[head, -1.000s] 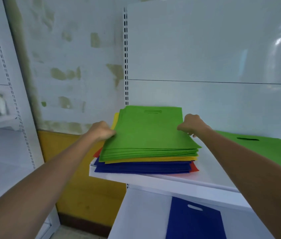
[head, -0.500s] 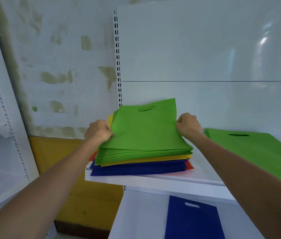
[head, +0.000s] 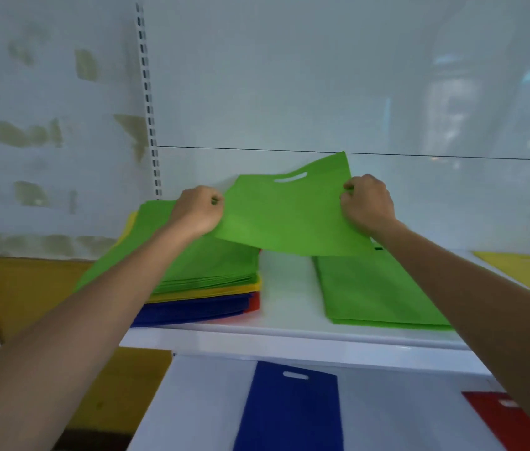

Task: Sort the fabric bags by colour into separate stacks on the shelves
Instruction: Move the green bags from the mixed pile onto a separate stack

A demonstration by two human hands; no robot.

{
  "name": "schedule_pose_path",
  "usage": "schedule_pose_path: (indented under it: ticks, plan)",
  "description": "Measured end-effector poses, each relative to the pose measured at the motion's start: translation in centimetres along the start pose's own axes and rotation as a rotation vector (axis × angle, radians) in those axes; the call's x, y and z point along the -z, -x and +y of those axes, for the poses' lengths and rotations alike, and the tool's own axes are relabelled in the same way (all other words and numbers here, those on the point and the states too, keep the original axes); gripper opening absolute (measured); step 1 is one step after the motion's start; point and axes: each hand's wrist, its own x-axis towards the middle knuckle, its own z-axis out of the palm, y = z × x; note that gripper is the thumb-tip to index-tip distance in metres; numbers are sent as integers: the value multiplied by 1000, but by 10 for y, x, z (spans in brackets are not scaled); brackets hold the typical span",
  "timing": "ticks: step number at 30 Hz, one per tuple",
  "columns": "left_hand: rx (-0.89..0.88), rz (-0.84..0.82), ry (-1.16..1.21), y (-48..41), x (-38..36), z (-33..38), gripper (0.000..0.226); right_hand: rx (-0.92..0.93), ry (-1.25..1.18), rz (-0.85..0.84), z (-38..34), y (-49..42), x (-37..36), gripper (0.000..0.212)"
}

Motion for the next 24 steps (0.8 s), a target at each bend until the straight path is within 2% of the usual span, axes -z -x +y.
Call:
schedule_pose_path:
  ticks: [6,10,12,16,20,23,24]
  plan:
    - [-63,-117,0,12,-56,74,29,3,231,-111,82,-4,55,28]
    - [-86,-198,-29,28,-95,97,26,-11,310,-210,122,5,67,19]
    - [-86,-242,-74,38,-110,105,25,-25,327,-283,142,9,63,23]
    - [-44,-309,-162,56,-139,114,25,-63,370,-542,176,23,40,46]
    - [30,-459,-217,70,-162,115,25,-164,452,-746,205,39,16,49]
    - [35,-455,-165,73,-170,111,2,-211,407,-740,214,43,10,45]
    - [30,-448,-159,73,-172,110,6,-217,387,-725,214,43,11,46]
